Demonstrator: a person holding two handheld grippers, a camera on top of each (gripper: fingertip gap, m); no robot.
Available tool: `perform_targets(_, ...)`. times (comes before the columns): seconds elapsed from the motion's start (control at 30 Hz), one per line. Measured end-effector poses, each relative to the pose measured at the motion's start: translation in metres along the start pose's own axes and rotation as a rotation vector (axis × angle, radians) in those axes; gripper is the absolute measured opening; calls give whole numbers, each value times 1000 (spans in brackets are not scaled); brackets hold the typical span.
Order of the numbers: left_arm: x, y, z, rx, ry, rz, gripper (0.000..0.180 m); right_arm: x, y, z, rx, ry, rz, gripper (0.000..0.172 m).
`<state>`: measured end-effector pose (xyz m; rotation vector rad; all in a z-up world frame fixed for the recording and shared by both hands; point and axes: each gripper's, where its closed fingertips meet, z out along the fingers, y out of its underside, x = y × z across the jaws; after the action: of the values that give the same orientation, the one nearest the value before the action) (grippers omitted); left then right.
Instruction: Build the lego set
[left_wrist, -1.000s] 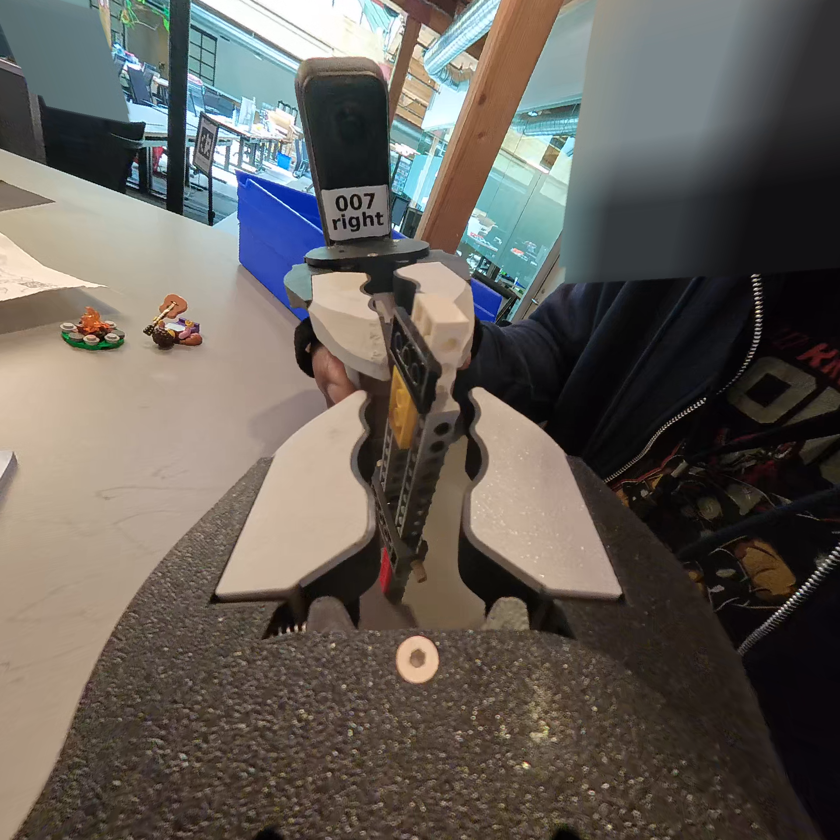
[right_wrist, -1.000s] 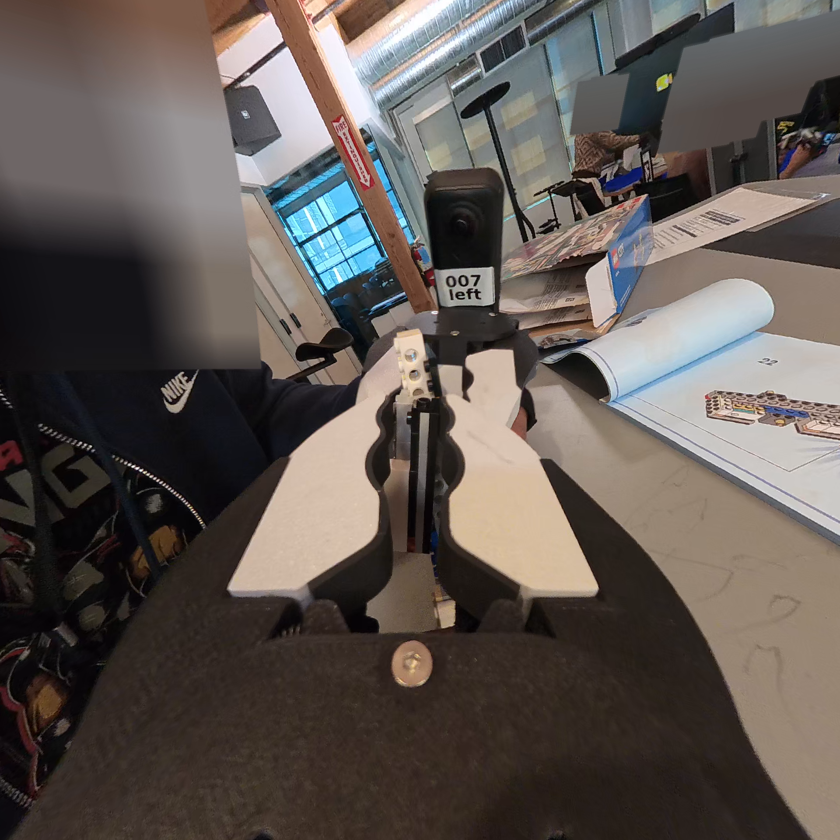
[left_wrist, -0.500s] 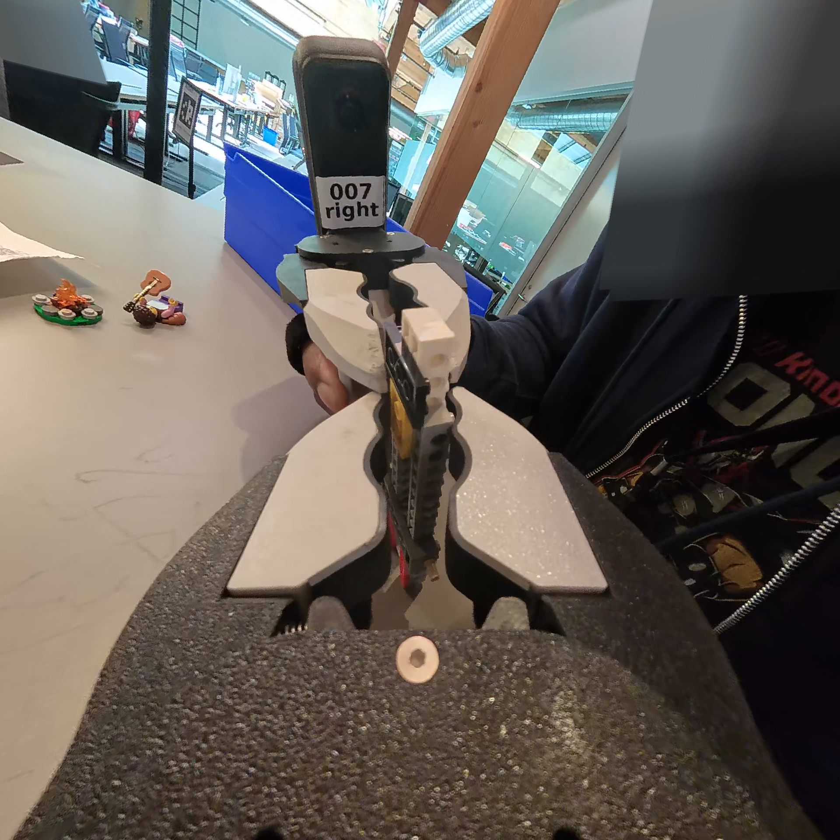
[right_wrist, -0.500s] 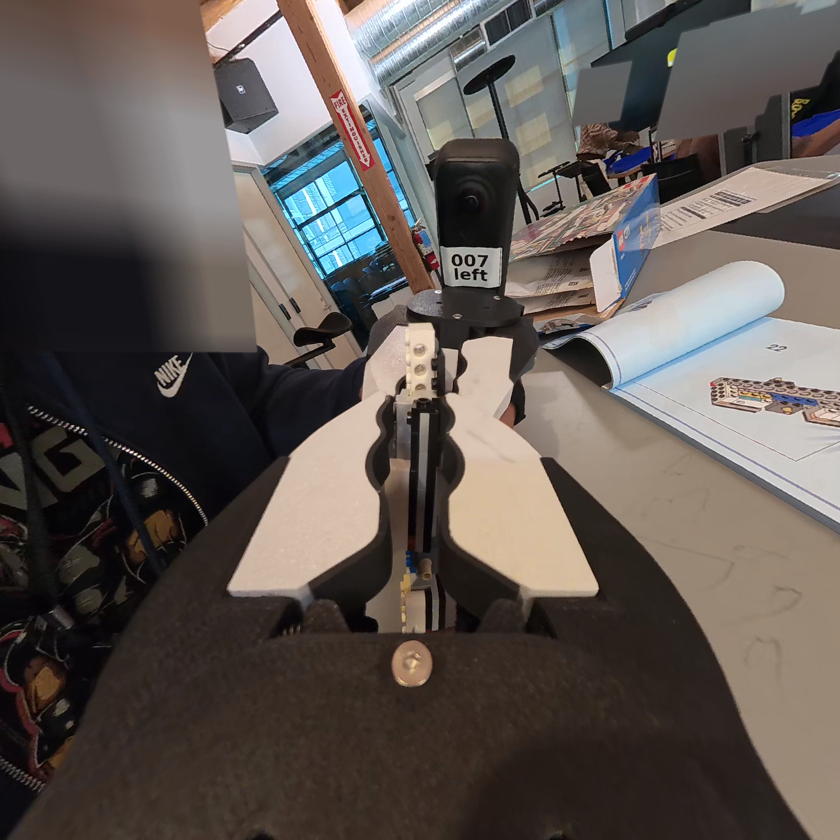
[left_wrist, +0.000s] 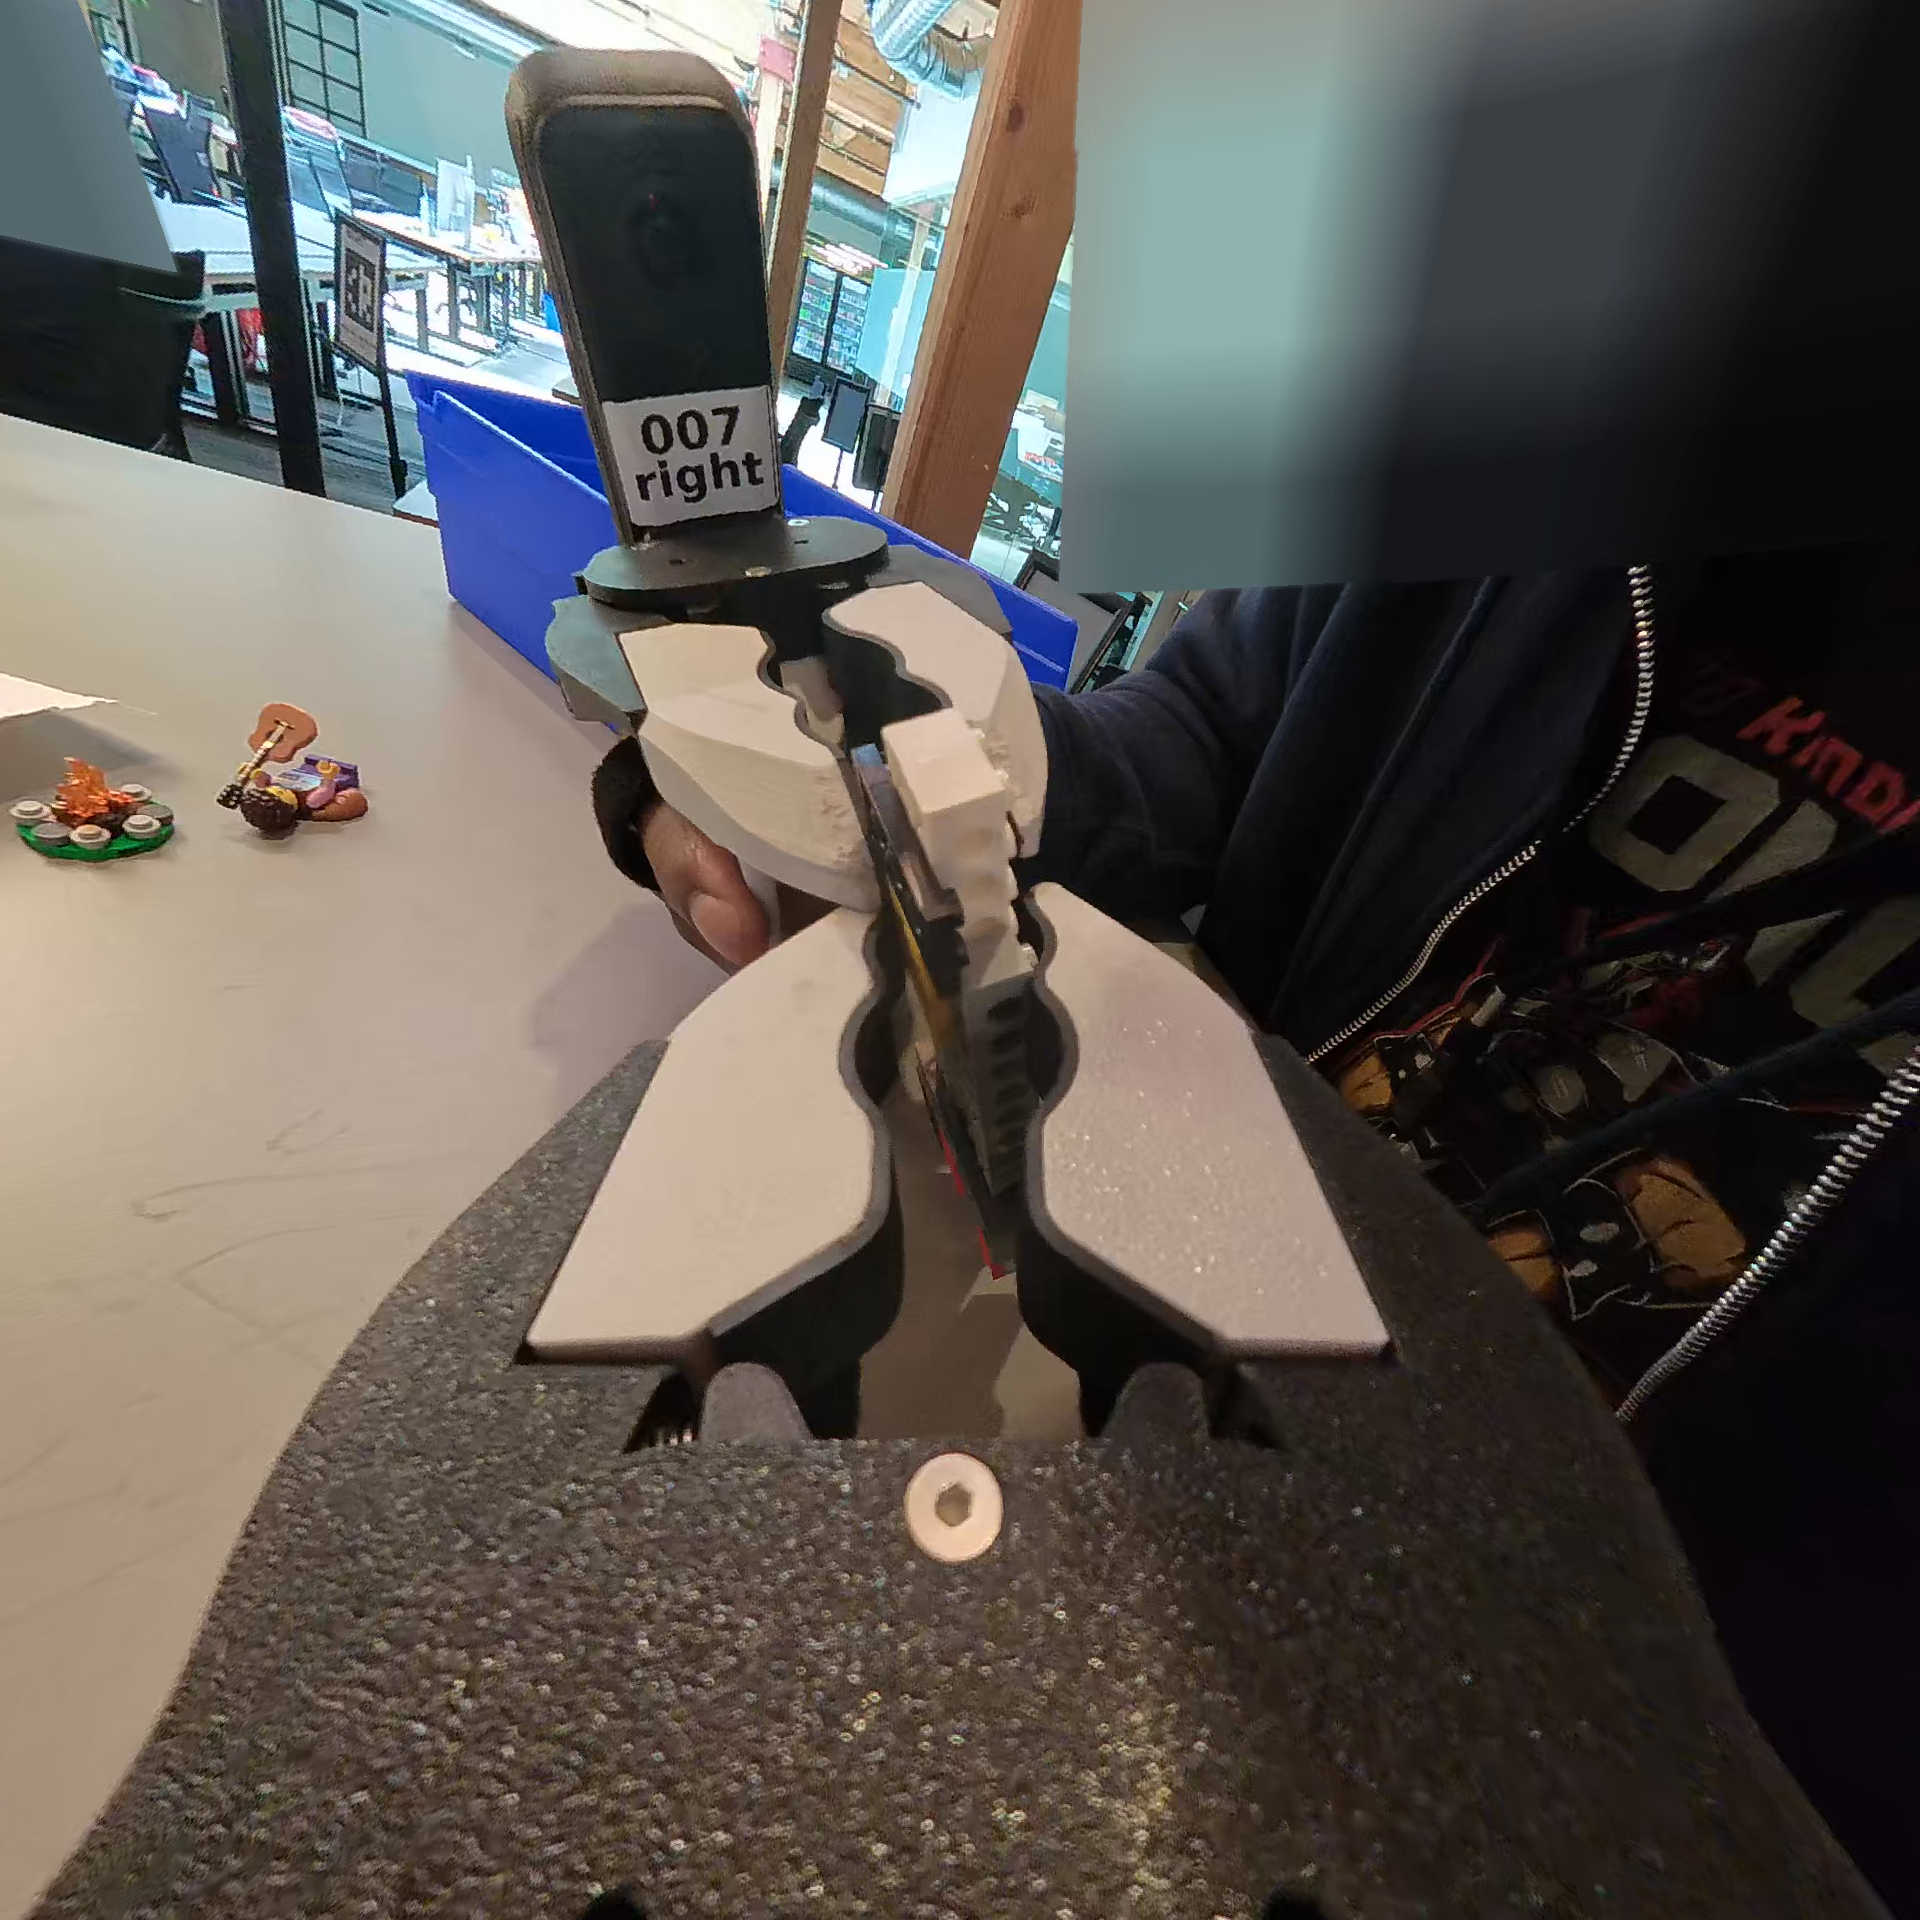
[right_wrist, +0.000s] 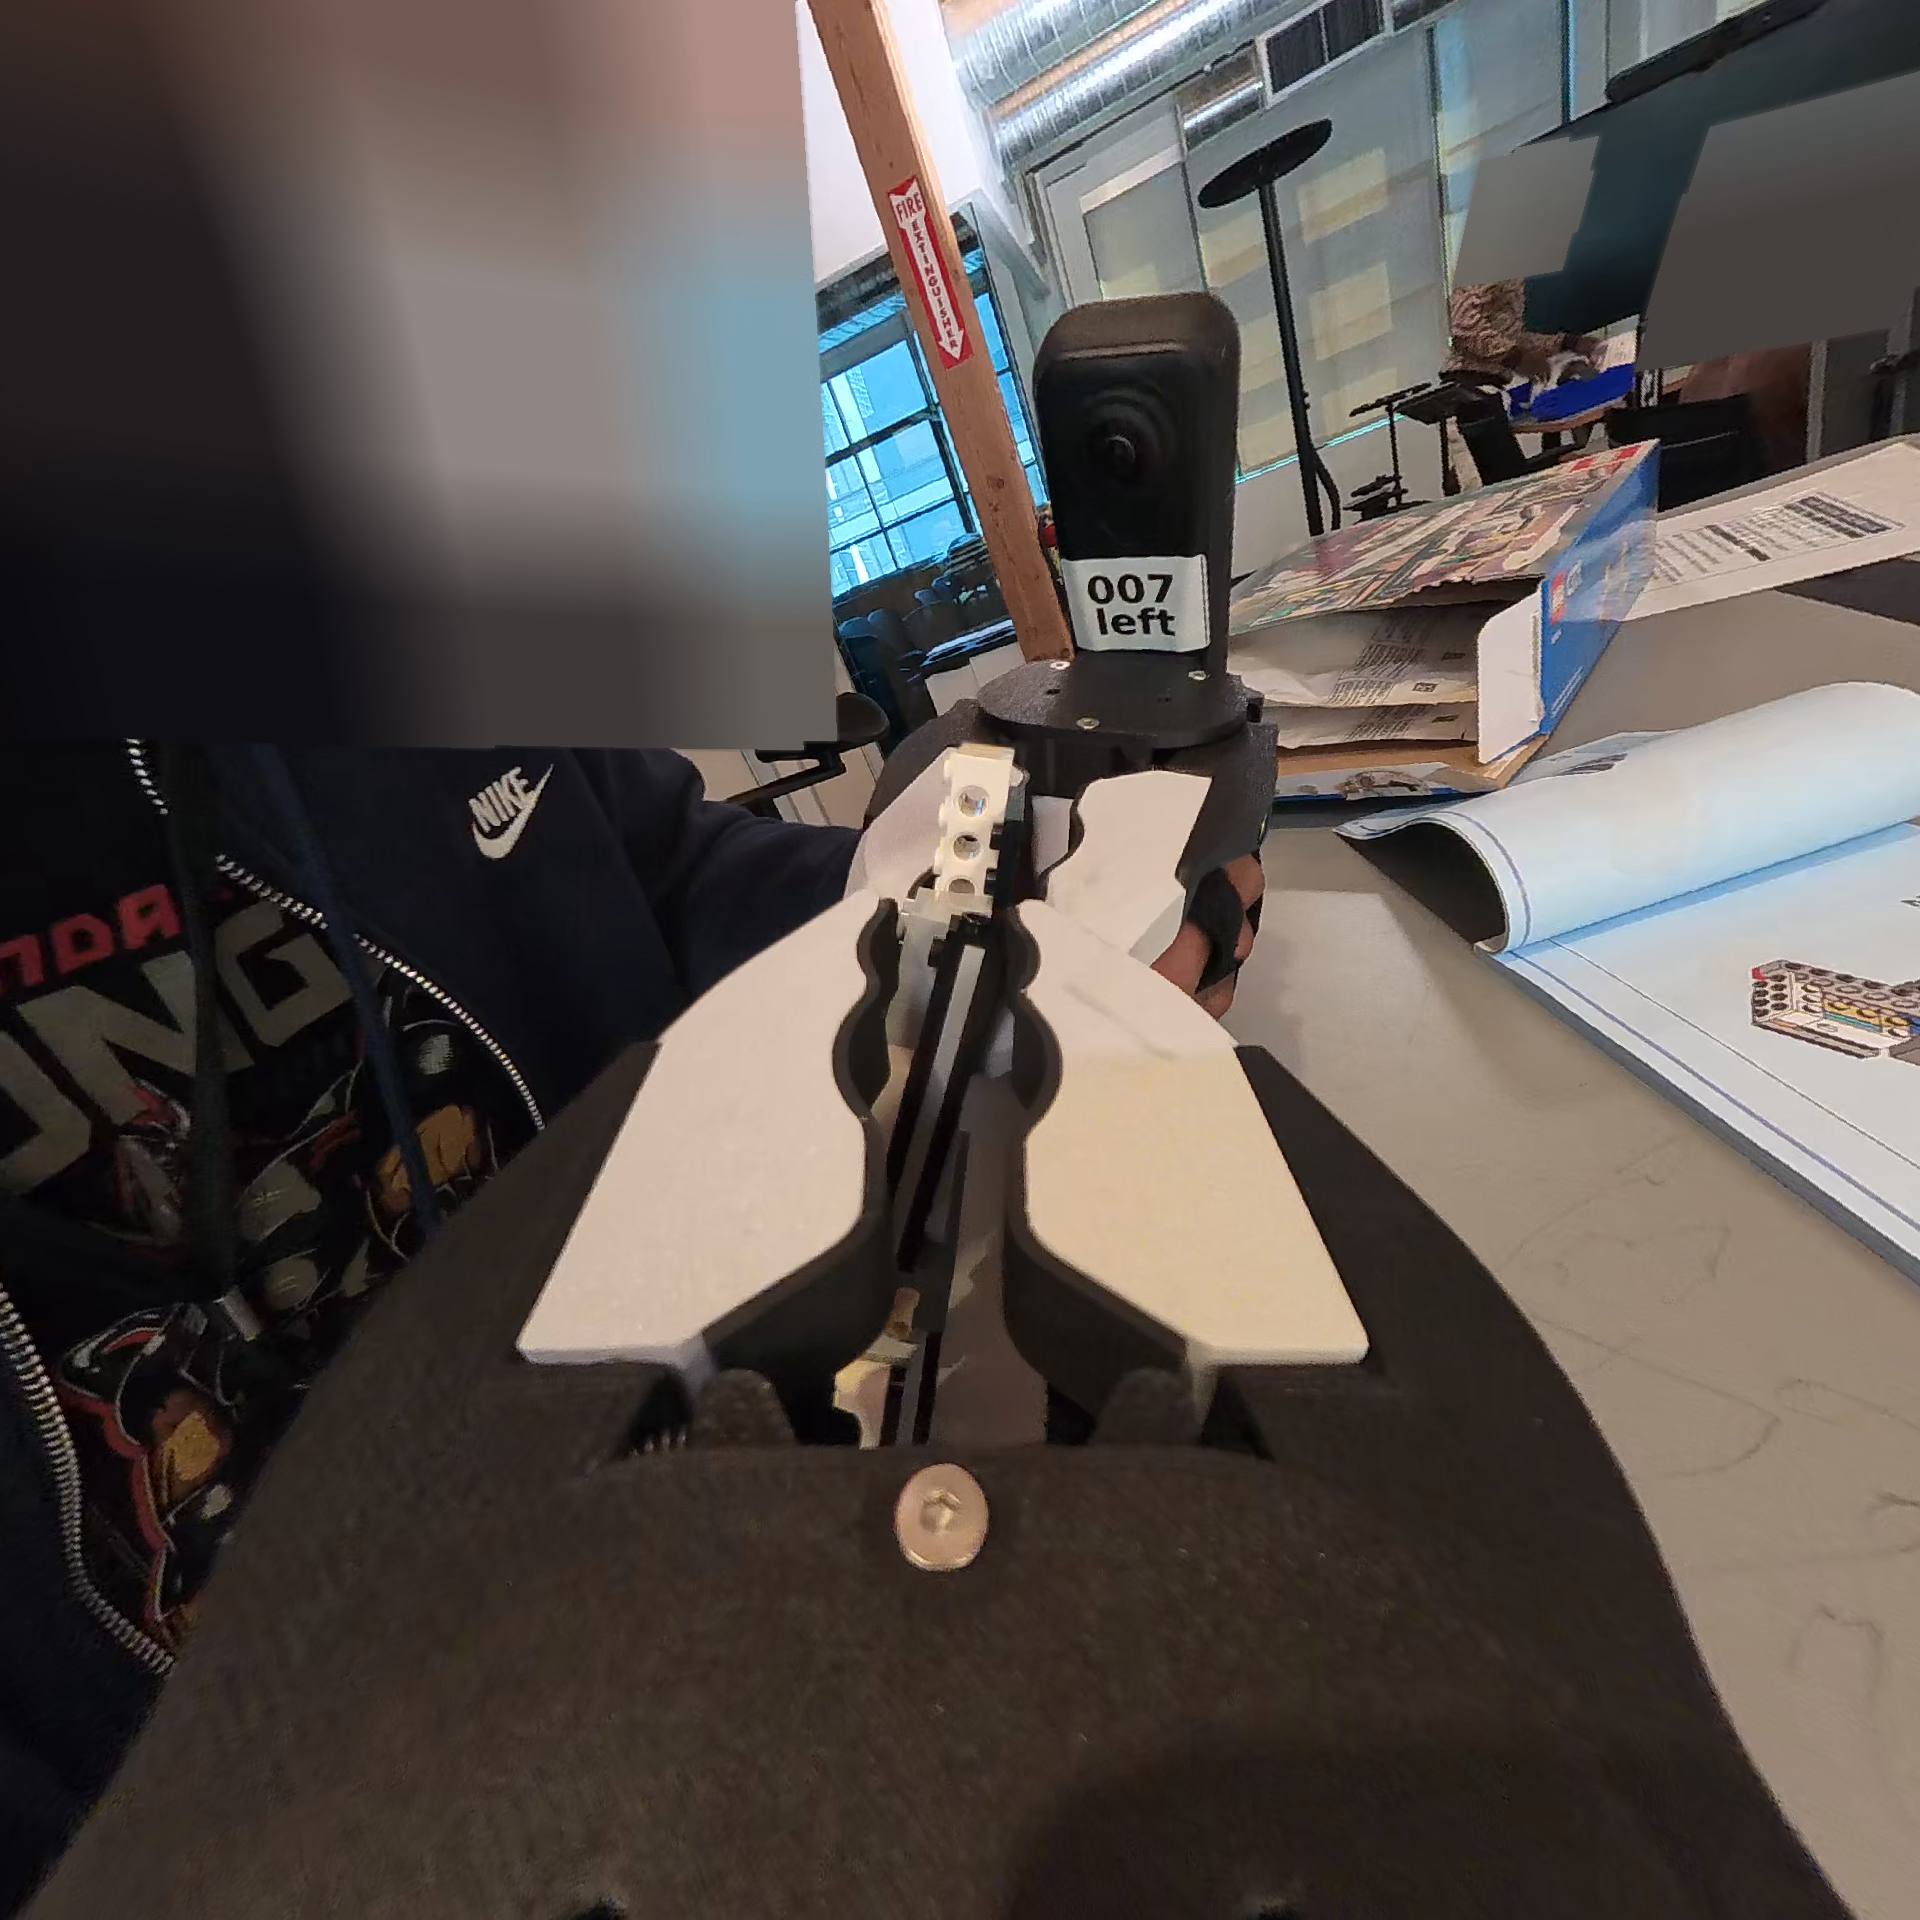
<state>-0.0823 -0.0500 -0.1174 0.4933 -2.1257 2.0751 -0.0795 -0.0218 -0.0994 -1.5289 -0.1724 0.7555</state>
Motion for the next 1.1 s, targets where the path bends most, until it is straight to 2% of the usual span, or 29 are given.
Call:
perform_targets(0.6, -6, 4, -1, -32, -37, -32, 20, 8, 4, 0, -46, 72, -51, 20)
perform_targets(0.73, -11, 3, -3, 21, -3, -102, 20, 22, 2, -3, -20, 157, 2, 33)
perform_targets(0.87, -17, 1, -3, 61, -5, -134, 20, 29, -1, -8, 1, 192, 58, 36)
perform_targets(0.93, -22, -2, -7, 85, -33, -129, 20, 31, -2, -10, 9, 196, 99, 42)
perform_targets(1.1, -41, -12, -23, 176, -111, -184, 20, 35, 12, -8, -70, 198, 180, 42)
